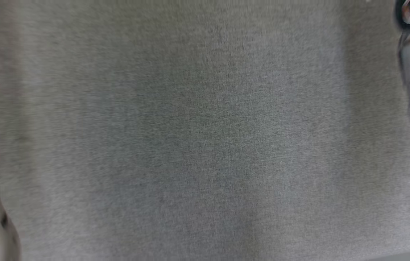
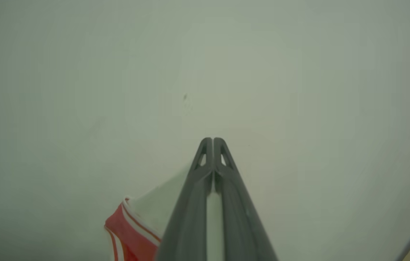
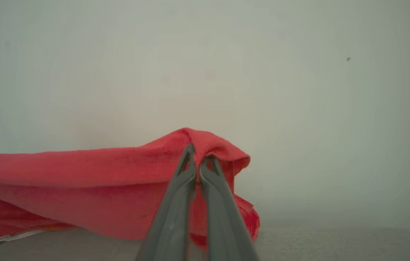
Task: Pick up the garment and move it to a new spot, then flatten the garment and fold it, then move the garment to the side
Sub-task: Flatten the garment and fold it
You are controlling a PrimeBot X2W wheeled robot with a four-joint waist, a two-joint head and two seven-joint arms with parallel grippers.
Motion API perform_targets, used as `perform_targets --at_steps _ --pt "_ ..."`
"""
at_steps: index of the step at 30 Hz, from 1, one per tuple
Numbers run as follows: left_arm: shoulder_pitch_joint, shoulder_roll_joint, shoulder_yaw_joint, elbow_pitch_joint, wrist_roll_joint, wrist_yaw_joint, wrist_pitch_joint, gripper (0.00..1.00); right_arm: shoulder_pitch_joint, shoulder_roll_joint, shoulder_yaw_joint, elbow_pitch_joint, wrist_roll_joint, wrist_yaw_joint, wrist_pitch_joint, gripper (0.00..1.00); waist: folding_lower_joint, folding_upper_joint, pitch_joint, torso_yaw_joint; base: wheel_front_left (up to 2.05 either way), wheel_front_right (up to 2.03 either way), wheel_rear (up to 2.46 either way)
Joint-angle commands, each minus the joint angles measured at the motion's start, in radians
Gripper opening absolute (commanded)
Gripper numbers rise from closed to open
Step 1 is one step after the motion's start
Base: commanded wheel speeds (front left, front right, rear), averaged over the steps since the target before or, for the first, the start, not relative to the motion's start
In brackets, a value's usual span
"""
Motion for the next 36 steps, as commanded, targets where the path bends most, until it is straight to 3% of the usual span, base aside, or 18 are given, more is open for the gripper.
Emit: perform_targets --at_steps 1,11,16,28,36 --pt "0.057 0.008 0.004 -0.022 -0.027 0.000 -0.002 0.00 0.036 -0.019 0.020 0.000 0.026 -0.002 -0.001 0.00 0.0001 -0.0002 -0.098 0.038 0.00 0.00 0.00" --pt "0.509 0.001 0.024 -0.157 -0.157 0.004 0.008 0.00 0.297 -0.139 0.185 -0.051 0.186 -0.002 0.053 0.00 0.0001 -0.0002 -0.363 0.067 0.00 0.00 0.00" --pt "0.742 -0.021 0.027 -0.228 -0.171 0.033 0.020 0.00 0.460 -0.194 0.193 -0.079 0.224 -0.002 0.103 0.00 0.0001 -0.0002 -0.481 0.067 0.00 0.00 0.00" --pt "1.161 -0.046 -0.055 -0.301 -0.139 0.096 0.083 0.00 0.820 -0.227 0.106 -0.132 0.103 -0.002 0.257 0.00 0.0001 -0.0002 -0.624 0.055 0.00 0.00 0.00" --pt "1.358 -0.051 -0.114 -0.287 -0.181 0.123 0.183 0.00 1.021 -0.188 -0.001 -0.197 -0.038 -0.003 0.383 0.00 0.0001 -0.0002 -0.698 0.072 0.00 0.00 0.00"
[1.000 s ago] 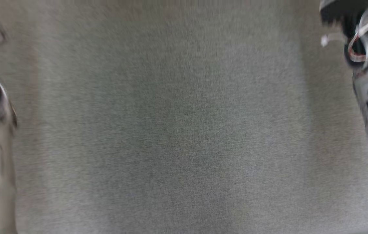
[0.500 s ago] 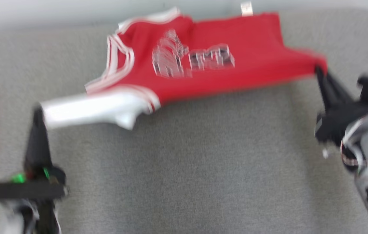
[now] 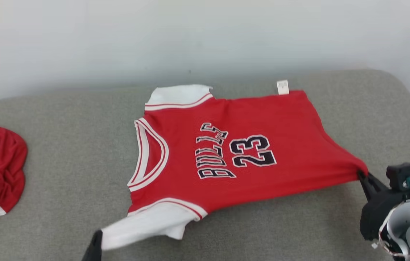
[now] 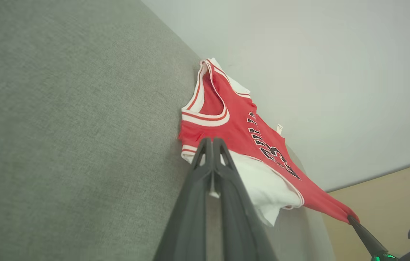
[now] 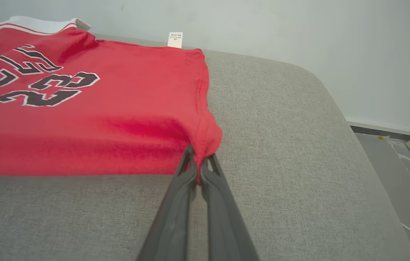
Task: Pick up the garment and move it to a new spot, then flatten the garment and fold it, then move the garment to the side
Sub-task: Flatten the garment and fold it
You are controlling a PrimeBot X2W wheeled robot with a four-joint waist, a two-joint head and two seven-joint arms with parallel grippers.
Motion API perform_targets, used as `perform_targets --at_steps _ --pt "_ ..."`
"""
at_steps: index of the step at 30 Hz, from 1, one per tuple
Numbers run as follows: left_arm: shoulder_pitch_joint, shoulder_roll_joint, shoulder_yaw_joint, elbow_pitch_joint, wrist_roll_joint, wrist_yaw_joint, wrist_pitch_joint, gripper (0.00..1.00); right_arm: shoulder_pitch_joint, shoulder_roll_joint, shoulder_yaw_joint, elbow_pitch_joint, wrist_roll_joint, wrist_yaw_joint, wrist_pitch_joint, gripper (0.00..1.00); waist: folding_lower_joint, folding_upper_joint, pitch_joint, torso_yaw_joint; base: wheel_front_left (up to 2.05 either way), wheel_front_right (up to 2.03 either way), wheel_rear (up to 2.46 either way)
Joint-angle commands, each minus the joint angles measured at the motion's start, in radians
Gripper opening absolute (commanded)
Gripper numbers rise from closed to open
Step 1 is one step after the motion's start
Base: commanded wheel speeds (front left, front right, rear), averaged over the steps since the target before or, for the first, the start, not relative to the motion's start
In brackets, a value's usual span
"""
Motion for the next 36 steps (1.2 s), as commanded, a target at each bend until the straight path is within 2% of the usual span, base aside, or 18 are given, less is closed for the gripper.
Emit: perform_targets --at_steps 1,4,7,14,19,26,36 --pt "0.031 0.007 -0.007 0.008 0.004 0.011 0.011 0.00 0.038 0.008 -0.022 -0.025 -0.020 -0.003 0.014 0.00 0.0003 0.0003 -0.039 0.013 0.00 0.00 0.00" --pt "0.062 0.001 -0.012 0.010 -0.008 0.023 0.026 0.00 0.085 0.022 -0.048 -0.069 -0.051 -0.003 0.043 0.00 0.0003 0.0003 -0.050 0.018 0.00 0.00 0.00" --pt "0.054 -0.003 0.011 -0.010 -0.011 0.027 -0.002 0.00 0.106 0.039 -0.082 -0.125 -0.068 -0.003 0.042 0.00 0.0003 0.0003 -0.054 0.024 0.00 0.00 0.00" --pt "-0.149 0.030 0.048 -0.052 0.011 0.014 -0.021 0.00 0.036 0.049 -0.120 -0.265 -0.108 -0.003 0.047 0.00 0.0003 0.0003 -0.062 0.029 0.00 0.00 0.00" --pt "-0.382 0.085 0.048 -0.040 0.022 0.010 0.042 0.00 -0.082 0.015 -0.083 -0.304 -0.096 -0.003 0.091 0.00 0.0003 0.0003 -0.059 0.017 0.00 0.00 0.00" --pt "-0.714 0.151 0.025 0.042 0.065 0.011 0.123 0.00 -0.296 -0.049 0.025 -0.279 -0.032 -0.003 0.140 0.00 0.0003 0.0003 -0.037 -0.011 0.00 0.00 0.00" --pt "-1.028 0.154 -0.022 0.171 0.105 0.003 0.168 0.00 -0.540 -0.098 0.153 -0.240 0.071 -0.003 0.206 0.00 0.0003 0.0003 0.057 -0.038 0.00 0.00 0.00"
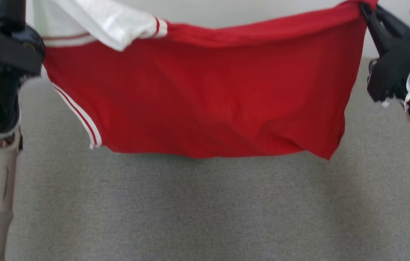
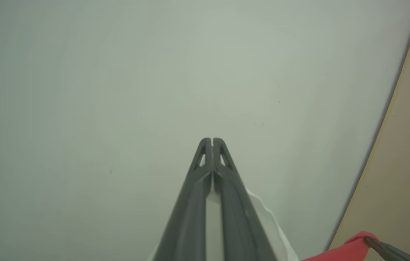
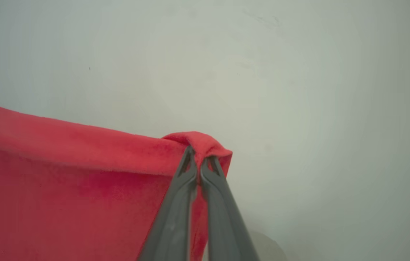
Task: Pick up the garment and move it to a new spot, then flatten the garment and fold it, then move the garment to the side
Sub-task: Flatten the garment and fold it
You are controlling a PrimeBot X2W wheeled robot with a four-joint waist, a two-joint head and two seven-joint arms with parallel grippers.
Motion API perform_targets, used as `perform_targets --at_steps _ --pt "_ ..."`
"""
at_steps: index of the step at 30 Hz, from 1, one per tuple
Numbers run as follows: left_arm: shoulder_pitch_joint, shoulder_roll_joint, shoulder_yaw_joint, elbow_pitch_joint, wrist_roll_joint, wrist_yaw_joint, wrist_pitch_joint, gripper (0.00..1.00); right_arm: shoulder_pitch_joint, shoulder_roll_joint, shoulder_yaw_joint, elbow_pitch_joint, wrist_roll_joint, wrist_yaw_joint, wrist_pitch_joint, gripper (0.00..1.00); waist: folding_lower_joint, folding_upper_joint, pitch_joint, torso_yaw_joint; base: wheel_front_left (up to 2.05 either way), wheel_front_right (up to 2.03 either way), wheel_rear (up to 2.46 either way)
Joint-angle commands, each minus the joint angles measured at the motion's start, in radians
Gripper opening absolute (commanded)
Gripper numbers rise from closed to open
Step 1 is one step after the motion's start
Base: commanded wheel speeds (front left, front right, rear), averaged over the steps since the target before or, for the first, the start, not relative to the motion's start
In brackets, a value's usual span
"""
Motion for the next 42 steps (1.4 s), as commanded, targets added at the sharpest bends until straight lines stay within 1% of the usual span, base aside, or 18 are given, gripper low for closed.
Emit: perform_targets --at_steps 1,4,8,12,15,19,21,24,26,30,32,35,36,39,42 --pt "-0.032 0.001 -0.003 0.011 0.010 -0.004 -0.002 0.00 -0.025 -0.002 0.008 0.006 0.021 -0.003 0.007 0.00 -0.0002 -0.0001 0.048 -0.016 0.00 0.00 0.00" --pt "-0.111 0.004 -0.007 0.041 0.026 -0.003 -0.004 0.00 -0.103 -0.007 0.039 0.020 0.050 -0.003 0.028 0.00 -0.0002 -0.0001 0.110 -0.029 0.00 0.00 0.00" --pt "-0.238 0.010 -0.012 0.062 0.054 0.006 -0.006 0.00 -0.223 -0.016 0.063 0.047 0.075 -0.003 0.031 0.00 -0.0002 -0.0001 0.239 -0.047 0.00 0.00 0.00" --pt "-0.396 0.023 -0.015 0.080 0.107 0.016 -0.034 0.00 -0.365 0.002 0.034 0.096 0.058 -0.003 -0.015 0.00 -0.0002 -0.0001 0.396 -0.069 0.00 0.00 0.00" --pt "-0.515 0.026 -0.014 0.106 0.156 0.025 -0.095 0.00 -0.470 0.045 -0.038 0.156 0.010 -0.003 -0.093 0.00 -0.0002 -0.0001 0.505 -0.084 0.00 0.00 0.00" --pt "-0.655 0.033 -0.038 0.145 0.241 0.005 -0.194 0.00 -0.595 0.132 -0.170 0.248 -0.087 -0.003 -0.244 0.00 -0.0002 -0.0001 0.608 -0.104 0.00 0.00 0.00" --pt "-0.723 0.026 -0.046 0.160 0.271 -0.002 -0.248 0.00 -0.646 0.162 -0.204 0.278 -0.150 -0.003 -0.309 0.00 -0.0002 -0.0001 0.642 -0.112 0.00 0.00 0.00" --pt "-0.780 0.003 -0.053 0.180 0.299 -0.015 -0.308 0.00 -0.704 0.184 -0.216 0.317 -0.236 -0.003 -0.383 0.00 -0.0002 -0.0001 0.682 -0.114 0.00 0.00 0.00" --pt "-0.777 -0.021 -0.054 0.196 0.284 -0.032 -0.325 0.00 -0.721 0.188 -0.195 0.340 -0.275 -0.003 -0.414 0.00 -0.0002 -0.0001 0.703 -0.107 0.00 0.00 0.00" --pt "-0.707 -0.027 -0.065 0.211 0.273 -0.069 -0.339 0.00 -0.713 0.183 -0.151 0.393 -0.302 -0.003 -0.469 0.00 -0.0002 -0.0001 0.704 -0.095 0.00 0.00 0.00" --pt "-0.675 -0.026 -0.060 0.201 0.257 -0.082 -0.344 0.00 -0.702 0.185 -0.138 0.419 -0.287 -0.003 -0.489 0.00 -0.0002 -0.0001 0.691 -0.083 0.00 0.00 0.00" --pt "-0.607 -0.014 -0.051 0.185 0.233 -0.090 -0.345 0.00 -0.672 0.187 -0.084 0.453 -0.279 -0.003 -0.507 0.00 -0.0002 -0.0001 0.658 -0.066 0.00 0.00 0.00" --pt "-0.607 -0.014 -0.051 0.185 0.233 -0.090 -0.345 0.00 -0.672 0.187 -0.084 0.453 -0.279 -0.003 -0.507 0.00 -0.0002 -0.0001 0.658 -0.066 0.00 0.00 0.00" --pt "-0.538 -0.012 -0.033 0.163 0.204 -0.096 -0.347 0.00 -0.633 0.176 -0.024 0.468 -0.253 -0.003 -0.527 0.00 -0.0002 -0.0001 0.614 -0.047 0.00 0.00 0.00" --pt "-0.458 0.004 -0.025 0.133 0.171 -0.105 -0.341 0.00 -0.579 0.154 0.024 0.462 -0.217 -0.003 -0.541 0.00 -0.0002 -0.0001 0.557 -0.030 0.00 0.00 0.00"
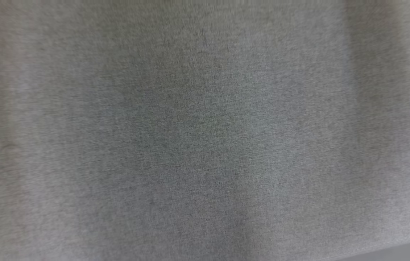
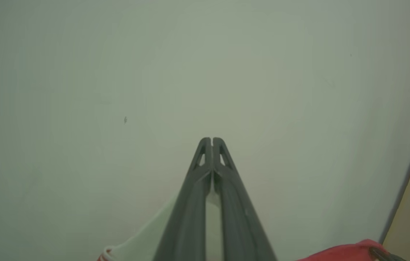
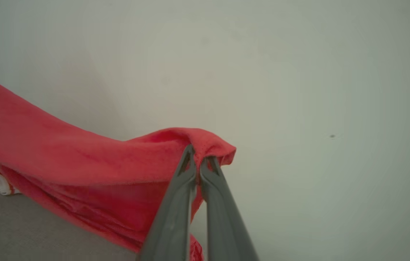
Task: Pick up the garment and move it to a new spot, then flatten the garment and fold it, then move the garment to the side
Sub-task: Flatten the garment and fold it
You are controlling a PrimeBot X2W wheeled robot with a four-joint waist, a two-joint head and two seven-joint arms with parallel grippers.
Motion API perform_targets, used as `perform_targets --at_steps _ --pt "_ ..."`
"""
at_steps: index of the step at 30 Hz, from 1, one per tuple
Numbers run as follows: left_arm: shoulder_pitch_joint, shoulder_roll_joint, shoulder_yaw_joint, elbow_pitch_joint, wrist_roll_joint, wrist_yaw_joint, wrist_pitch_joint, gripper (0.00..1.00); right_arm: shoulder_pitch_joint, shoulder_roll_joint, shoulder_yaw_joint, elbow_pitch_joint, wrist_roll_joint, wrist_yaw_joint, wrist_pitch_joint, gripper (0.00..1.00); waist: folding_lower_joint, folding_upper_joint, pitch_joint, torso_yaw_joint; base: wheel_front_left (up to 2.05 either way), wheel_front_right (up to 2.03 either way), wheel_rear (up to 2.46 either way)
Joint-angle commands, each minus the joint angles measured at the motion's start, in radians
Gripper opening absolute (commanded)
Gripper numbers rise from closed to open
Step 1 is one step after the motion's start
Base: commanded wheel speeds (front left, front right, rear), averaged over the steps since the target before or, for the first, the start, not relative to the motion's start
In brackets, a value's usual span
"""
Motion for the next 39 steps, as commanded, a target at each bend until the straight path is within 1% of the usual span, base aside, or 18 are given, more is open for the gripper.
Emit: perform_targets --at_steps 1,4,8,10,11,12,14,18,22,24,27,31,35,36,37,39 --pt "0.012 0.011 0.006 -0.009 -0.012 0.000 0.004 0.00 0.018 -0.010 0.004 -0.007 0.014 -0.003 -0.004 0.00 0.0000 -0.0003 -0.086 0.046 0.00 0.00 0.00" --pt "0.094 0.023 0.009 -0.025 -0.050 -0.007 0.019 0.00 0.093 -0.033 0.032 -0.020 0.068 -0.003 -0.003 0.00 0.0000 -0.0003 -0.154 0.059 0.00 0.00 0.00" --pt "0.224 0.028 0.008 -0.062 -0.103 -0.009 0.055 0.00 0.207 -0.057 0.062 -0.033 0.148 -0.003 0.033 0.00 0.0000 -0.0003 -0.244 0.072 0.00 0.00 0.00" --pt "0.303 0.026 0.008 -0.090 -0.134 -0.004 0.080 0.00 0.263 -0.070 0.068 -0.047 0.175 -0.003 0.064 0.00 0.0000 -0.0003 -0.286 0.074 0.00 0.00 0.00" --pt "0.343 0.026 0.006 -0.107 -0.138 0.001 0.088 0.00 0.293 -0.078 0.069 -0.051 0.190 -0.003 0.083 0.00 0.0000 -0.0003 -0.306 0.076 0.00 0.00 0.00" --pt "0.433 0.012 0.004 -0.144 -0.169 0.011 0.100 0.00 0.357 -0.091 0.072 -0.067 0.216 -0.003 0.115 0.00 0.0000 -0.0003 -0.349 0.083 0.00 0.00 0.00" --pt "0.533 0.004 0.012 -0.181 -0.197 0.028 0.100 0.00 0.426 -0.104 0.079 -0.087 0.233 -0.003 0.150 0.00 0.0000 -0.0003 -0.393 0.087 0.00 0.00 0.00" --pt "0.729 -0.001 0.022 -0.277 -0.224 0.064 0.103 0.00 0.541 -0.135 0.059 -0.154 0.260 -0.003 0.214 0.00 0.0000 -0.0003 -0.458 0.089 0.00 0.00 0.00" --pt "0.915 -0.014 0.032 -0.358 -0.261 0.091 0.098 0.00 0.645 -0.167 0.029 -0.223 0.243 -0.003 0.268 0.00 0.0000 -0.0003 -0.513 0.091 0.00 0.00 0.00" --pt "0.991 -0.020 0.031 -0.393 -0.262 0.103 0.092 0.00 0.693 -0.180 0.011 -0.258 0.225 -0.003 0.294 0.00 0.0000 -0.0003 -0.536 0.094 0.00 0.00 0.00" --pt "1.093 -0.022 0.014 -0.437 -0.246 0.113 0.082 0.00 0.772 -0.206 -0.009 -0.315 0.189 -0.003 0.343 0.00 0.0000 -0.0003 -0.564 0.103 0.00 0.00 0.00" --pt "1.212 -0.014 -0.010 -0.452 -0.206 0.134 0.067 0.00 0.887 -0.228 -0.029 -0.380 0.154 -0.003 0.413 0.00 0.0000 -0.0003 -0.601 0.112 0.00 0.00 0.00" --pt "1.318 -0.021 -0.045 -0.426 -0.180 0.155 0.064 0.00 1.027 -0.205 -0.093 -0.421 0.121 -0.003 0.486 0.00 0.0000 -0.0003 -0.642 0.119 0.00 0.00 0.00" --pt "1.344 -0.029 -0.056 -0.420 -0.186 0.158 0.066 0.00 1.062 -0.191 -0.112 -0.432 0.117 -0.003 0.503 0.00 0.0000 -0.0003 -0.650 0.120 0.00 0.00 0.00" --pt "1.344 -0.029 -0.056 -0.420 -0.186 0.158 0.066 0.00 1.062 -0.191 -0.112 -0.432 0.117 -0.003 0.503 0.00 0.0000 -0.0003 -0.650 0.120 0.00 0.00 0.00" --pt "1.392 -0.042 -0.073 -0.405 -0.197 0.164 0.070 0.00 1.131 -0.170 -0.152 -0.447 0.109 -0.003 0.526 0.00 0.0000 -0.0003 -0.666 0.120 0.00 0.00 0.00"
